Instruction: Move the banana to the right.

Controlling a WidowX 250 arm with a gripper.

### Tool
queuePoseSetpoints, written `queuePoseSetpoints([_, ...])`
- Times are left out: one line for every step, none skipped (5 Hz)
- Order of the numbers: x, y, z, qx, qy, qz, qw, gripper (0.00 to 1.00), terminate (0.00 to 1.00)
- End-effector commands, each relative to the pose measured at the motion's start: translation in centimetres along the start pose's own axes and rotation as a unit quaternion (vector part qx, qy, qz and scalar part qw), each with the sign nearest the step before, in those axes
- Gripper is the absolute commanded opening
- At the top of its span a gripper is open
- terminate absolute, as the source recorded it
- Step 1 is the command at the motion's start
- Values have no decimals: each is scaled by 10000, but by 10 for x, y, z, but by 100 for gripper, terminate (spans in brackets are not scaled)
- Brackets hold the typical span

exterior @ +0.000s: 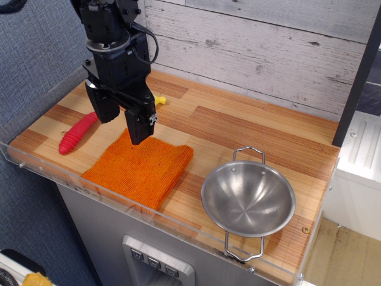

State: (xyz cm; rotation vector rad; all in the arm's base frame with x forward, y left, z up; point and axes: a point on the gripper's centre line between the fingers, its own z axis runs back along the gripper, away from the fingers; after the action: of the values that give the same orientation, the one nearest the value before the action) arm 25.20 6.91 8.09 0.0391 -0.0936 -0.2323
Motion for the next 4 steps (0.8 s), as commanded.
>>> queuePoseSetpoints([0,0,0,0,0,0,10000,100,0])
queuePoseSetpoints([8,31,3,34,-52,277,9996,100,0])
queuePoseSetpoints([18,60,7,37,-93,485,9988,100,0])
queuePoseSetpoints([28,85,12,96,-165,697,9974,100,0])
